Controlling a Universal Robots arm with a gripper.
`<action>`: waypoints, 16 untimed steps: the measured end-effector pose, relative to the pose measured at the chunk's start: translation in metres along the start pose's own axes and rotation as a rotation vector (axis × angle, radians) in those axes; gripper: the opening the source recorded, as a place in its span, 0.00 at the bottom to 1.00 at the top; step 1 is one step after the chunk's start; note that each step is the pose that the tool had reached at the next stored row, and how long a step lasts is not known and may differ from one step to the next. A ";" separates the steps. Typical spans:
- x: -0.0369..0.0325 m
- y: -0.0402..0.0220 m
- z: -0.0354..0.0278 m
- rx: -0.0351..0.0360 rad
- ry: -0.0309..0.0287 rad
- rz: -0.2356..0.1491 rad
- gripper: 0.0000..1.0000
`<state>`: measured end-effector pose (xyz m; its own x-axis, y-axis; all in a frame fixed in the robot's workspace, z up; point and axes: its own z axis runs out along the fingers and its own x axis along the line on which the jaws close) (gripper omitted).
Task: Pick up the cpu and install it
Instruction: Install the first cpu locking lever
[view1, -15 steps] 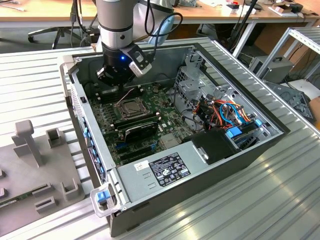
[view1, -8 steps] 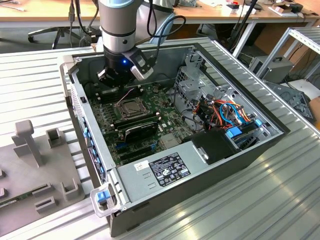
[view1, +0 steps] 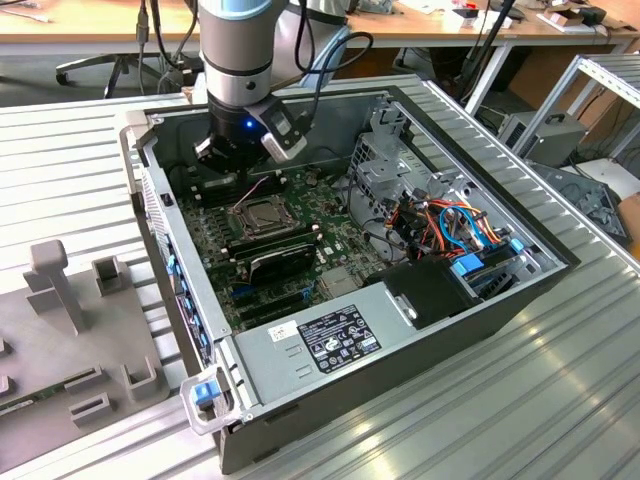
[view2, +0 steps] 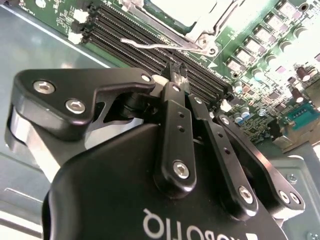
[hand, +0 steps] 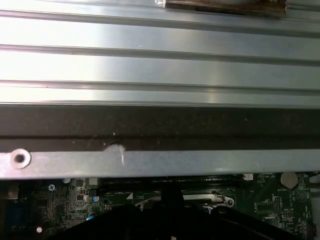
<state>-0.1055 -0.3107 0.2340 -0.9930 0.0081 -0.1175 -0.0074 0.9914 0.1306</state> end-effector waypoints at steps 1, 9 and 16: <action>-0.0012 0.0000 0.0001 0.0001 0.0001 0.000 0.11; -0.0102 -0.0010 0.0013 0.0001 0.0001 0.000 0.11; -0.0126 -0.0018 0.0049 0.0000 0.0000 0.000 0.11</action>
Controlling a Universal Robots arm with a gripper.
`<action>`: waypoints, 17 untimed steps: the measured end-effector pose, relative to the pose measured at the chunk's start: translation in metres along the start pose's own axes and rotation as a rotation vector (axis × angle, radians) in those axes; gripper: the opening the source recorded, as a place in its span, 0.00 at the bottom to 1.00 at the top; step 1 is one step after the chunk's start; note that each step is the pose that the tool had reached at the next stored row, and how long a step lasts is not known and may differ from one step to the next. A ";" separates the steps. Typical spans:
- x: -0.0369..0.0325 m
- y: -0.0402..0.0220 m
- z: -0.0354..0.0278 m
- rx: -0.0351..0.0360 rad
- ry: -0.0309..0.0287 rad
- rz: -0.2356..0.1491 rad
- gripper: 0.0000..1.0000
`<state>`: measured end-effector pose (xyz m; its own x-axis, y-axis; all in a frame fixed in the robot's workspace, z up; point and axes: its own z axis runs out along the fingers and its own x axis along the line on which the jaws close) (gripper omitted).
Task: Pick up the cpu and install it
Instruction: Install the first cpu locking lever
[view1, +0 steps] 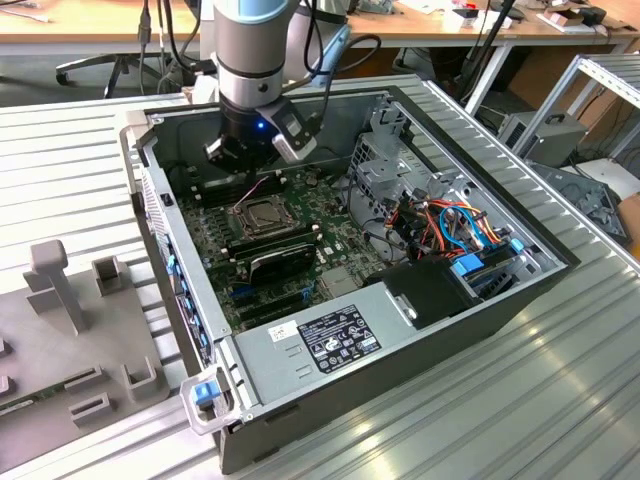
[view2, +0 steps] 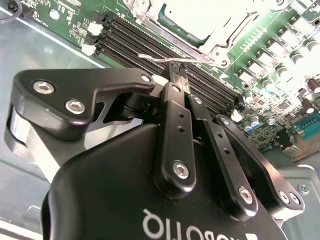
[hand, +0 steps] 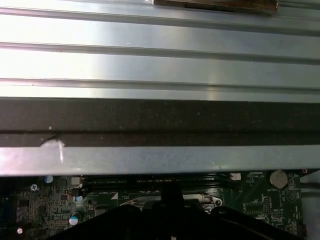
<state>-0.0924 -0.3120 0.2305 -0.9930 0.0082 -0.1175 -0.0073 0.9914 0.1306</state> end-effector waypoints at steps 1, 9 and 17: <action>-0.0001 -0.0001 0.0006 0.0000 0.0001 0.000 0.11; -0.0004 -0.0011 0.0048 0.0000 0.0000 0.000 0.11; -0.0115 -0.0042 0.0230 -0.0001 0.0064 0.001 0.11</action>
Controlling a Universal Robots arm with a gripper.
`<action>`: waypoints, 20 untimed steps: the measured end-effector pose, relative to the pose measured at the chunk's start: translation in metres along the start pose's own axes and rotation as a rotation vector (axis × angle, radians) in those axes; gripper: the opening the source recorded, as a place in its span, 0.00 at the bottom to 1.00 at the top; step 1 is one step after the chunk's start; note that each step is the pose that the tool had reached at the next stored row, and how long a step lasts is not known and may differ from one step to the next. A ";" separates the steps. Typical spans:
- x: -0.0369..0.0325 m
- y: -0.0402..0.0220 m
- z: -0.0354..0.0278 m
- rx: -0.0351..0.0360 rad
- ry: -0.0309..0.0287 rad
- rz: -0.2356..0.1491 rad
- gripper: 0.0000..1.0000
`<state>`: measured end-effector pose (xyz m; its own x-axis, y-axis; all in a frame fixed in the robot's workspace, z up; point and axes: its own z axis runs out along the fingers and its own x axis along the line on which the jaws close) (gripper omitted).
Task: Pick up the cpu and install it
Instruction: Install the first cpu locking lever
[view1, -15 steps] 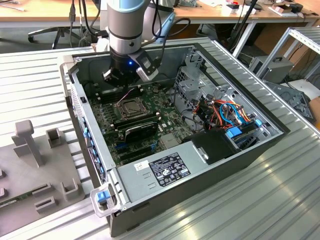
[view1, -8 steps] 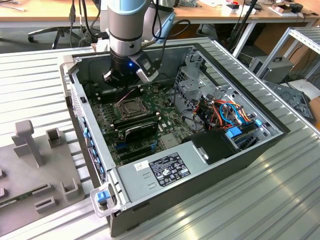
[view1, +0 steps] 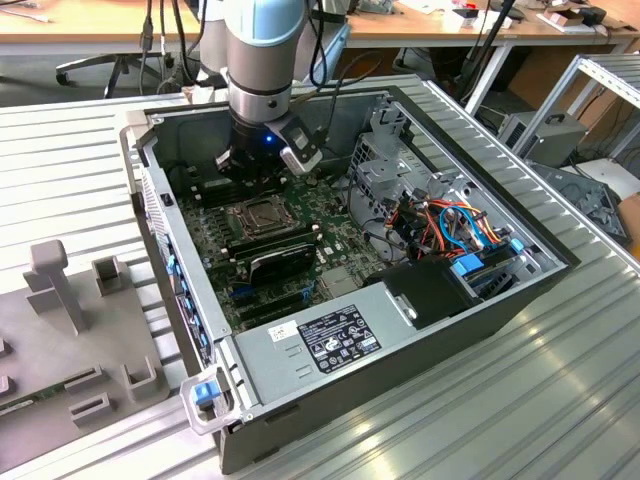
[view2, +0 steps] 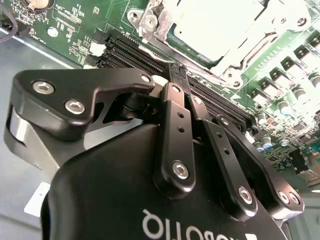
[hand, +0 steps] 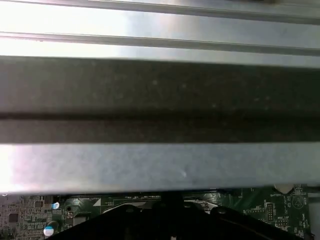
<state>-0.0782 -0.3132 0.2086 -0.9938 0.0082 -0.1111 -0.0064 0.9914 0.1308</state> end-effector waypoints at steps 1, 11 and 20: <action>-0.0012 -0.0002 0.0014 0.0001 0.0013 0.000 0.11; -0.0108 -0.0011 0.0088 0.0007 0.0129 0.002 0.11; -0.0149 -0.0013 0.0108 0.0008 0.0169 0.002 0.11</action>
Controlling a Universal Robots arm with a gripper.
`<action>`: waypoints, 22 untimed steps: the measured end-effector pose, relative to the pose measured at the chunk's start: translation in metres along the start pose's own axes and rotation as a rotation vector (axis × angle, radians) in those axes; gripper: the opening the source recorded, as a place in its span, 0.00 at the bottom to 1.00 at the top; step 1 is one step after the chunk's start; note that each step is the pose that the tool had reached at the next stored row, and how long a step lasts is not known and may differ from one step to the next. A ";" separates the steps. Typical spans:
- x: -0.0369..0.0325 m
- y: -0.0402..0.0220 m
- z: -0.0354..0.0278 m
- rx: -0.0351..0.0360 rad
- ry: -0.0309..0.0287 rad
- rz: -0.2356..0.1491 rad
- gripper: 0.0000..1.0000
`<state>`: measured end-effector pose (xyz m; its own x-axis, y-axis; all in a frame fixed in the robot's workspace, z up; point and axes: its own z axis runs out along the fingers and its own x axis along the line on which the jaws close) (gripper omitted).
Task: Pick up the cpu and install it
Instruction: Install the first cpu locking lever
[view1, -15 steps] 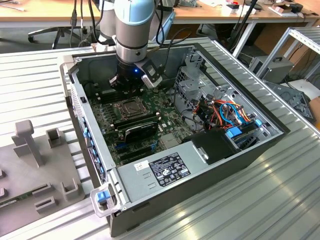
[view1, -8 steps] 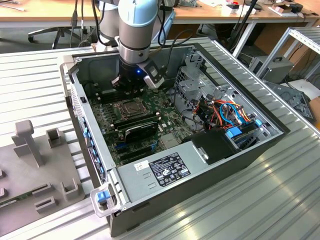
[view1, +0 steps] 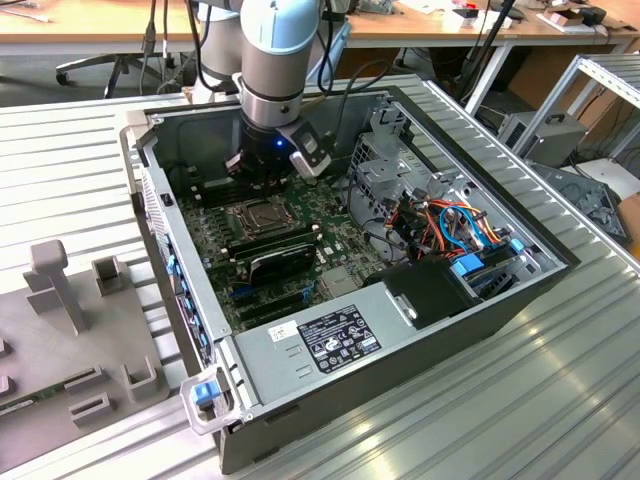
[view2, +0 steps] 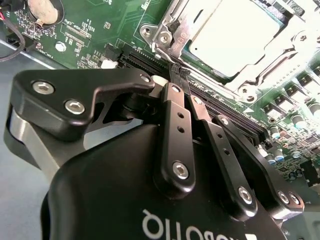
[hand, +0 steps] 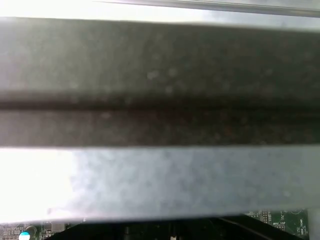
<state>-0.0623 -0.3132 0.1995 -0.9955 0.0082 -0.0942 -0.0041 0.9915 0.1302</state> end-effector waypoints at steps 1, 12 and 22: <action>-0.0003 0.0000 0.0000 0.0000 0.0002 0.000 0.11; -0.0007 0.0000 0.0001 -0.0009 0.0002 0.000 0.11; -0.0012 0.0007 -0.0049 -0.0011 0.0001 0.000 0.11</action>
<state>-0.0615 -0.3131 0.2046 -0.9955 0.0082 -0.0941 -0.0042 0.9913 0.1313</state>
